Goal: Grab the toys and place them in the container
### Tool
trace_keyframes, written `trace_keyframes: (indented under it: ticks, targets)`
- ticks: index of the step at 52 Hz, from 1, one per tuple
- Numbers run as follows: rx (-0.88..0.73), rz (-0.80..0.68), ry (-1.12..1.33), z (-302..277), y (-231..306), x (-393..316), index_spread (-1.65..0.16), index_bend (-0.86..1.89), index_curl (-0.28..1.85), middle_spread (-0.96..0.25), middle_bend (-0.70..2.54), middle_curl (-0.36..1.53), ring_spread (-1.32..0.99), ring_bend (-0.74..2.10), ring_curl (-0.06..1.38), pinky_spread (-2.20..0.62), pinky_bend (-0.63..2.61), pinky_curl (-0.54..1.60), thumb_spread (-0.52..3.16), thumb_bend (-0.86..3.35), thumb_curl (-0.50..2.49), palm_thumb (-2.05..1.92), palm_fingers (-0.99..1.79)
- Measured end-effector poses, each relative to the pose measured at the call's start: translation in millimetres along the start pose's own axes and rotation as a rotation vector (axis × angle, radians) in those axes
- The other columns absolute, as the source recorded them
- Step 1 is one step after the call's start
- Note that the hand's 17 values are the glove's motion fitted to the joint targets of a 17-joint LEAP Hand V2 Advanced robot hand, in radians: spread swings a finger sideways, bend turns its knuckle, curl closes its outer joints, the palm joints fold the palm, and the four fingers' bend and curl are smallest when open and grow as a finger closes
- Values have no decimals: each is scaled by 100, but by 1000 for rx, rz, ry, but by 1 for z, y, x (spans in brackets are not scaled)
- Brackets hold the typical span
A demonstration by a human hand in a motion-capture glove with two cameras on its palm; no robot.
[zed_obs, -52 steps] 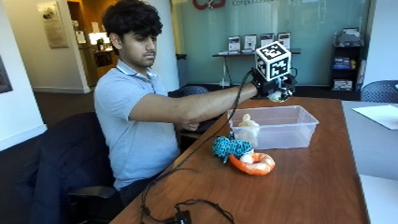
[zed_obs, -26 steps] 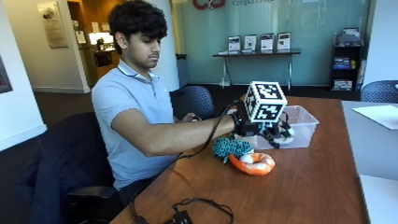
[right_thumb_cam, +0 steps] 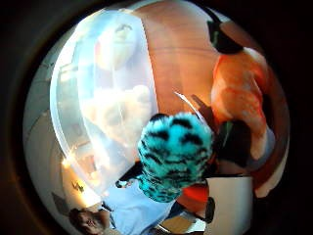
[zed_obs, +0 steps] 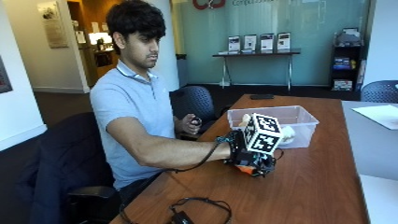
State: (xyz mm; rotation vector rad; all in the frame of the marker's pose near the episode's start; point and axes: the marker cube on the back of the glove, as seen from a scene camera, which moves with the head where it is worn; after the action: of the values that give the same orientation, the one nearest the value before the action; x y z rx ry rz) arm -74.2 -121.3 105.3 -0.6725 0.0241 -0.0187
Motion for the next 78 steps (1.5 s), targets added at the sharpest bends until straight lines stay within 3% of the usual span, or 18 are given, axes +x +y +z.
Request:
trace_keyframes:
  ticks: [10,20,29,37,49,56,60,64,78]
  targets:
    - [121,-11,-52,3,-7,-10,-31,20,41,-1,21,36,-23,94,49,-28,122,43,153,99,47,31,73]
    - [263,9,-122,-16,1,-2,-27,22,47,-1,30,44,-26,102,57,-31,117,44,127,91,57,44,80]
    - [518,-15,-265,-98,15,-8,-26,25,52,-1,35,50,-28,101,59,-32,115,45,100,80,65,50,78]
    - [605,-114,-357,-168,12,-57,-26,24,55,-1,36,55,-29,100,60,-33,116,46,85,73,70,54,77]
    - [559,-258,-378,-211,-16,-157,-26,20,57,-1,35,61,-30,101,63,-33,119,47,73,66,76,56,73]
    - [385,-258,-322,-202,-26,-193,-26,14,56,0,32,64,-29,102,65,-33,124,48,75,61,77,55,67]
    - [268,-267,-287,-191,-23,-199,-28,8,51,1,27,62,-25,99,63,-33,129,49,105,58,70,35,50]
    - [271,-296,-234,-177,-20,-206,-29,12,50,2,21,61,-23,89,63,-31,138,51,123,51,61,16,27]
    - [188,-298,-143,-137,31,-161,-30,20,47,2,22,59,-19,75,55,-25,124,42,150,47,46,-1,27]
